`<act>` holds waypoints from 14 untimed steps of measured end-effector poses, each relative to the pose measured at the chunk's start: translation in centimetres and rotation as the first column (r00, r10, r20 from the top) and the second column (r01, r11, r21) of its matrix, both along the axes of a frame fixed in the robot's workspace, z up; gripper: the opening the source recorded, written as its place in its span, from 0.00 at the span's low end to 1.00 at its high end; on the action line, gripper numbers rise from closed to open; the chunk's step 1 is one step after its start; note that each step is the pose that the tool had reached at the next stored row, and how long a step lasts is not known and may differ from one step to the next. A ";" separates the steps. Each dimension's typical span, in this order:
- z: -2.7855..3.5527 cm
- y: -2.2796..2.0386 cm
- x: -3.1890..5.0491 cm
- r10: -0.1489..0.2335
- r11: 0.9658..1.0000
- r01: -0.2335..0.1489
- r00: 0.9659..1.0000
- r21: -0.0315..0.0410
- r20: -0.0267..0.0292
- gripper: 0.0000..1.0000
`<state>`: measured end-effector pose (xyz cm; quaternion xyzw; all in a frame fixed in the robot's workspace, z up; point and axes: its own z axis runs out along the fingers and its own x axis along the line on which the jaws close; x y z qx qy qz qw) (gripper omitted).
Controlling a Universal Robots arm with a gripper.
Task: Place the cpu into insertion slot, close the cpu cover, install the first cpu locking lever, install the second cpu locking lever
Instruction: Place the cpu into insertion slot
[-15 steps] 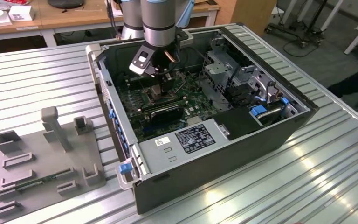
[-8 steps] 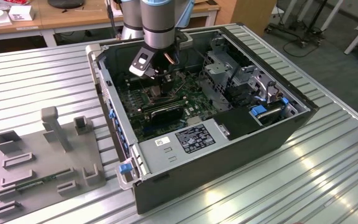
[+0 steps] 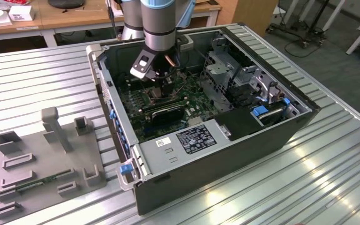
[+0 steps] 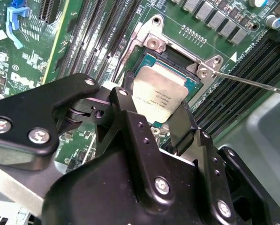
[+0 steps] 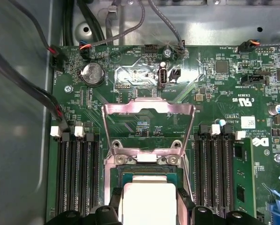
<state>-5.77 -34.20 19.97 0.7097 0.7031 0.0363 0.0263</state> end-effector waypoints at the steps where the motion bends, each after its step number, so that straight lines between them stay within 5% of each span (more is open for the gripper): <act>1: -0.06 0.00 0.00 0.000 1.000 0.000 1.000 0.000 0.000 0.54; 14: -0.30 0.00 0.17 0.000 1.000 0.000 1.000 0.002 0.000 0.54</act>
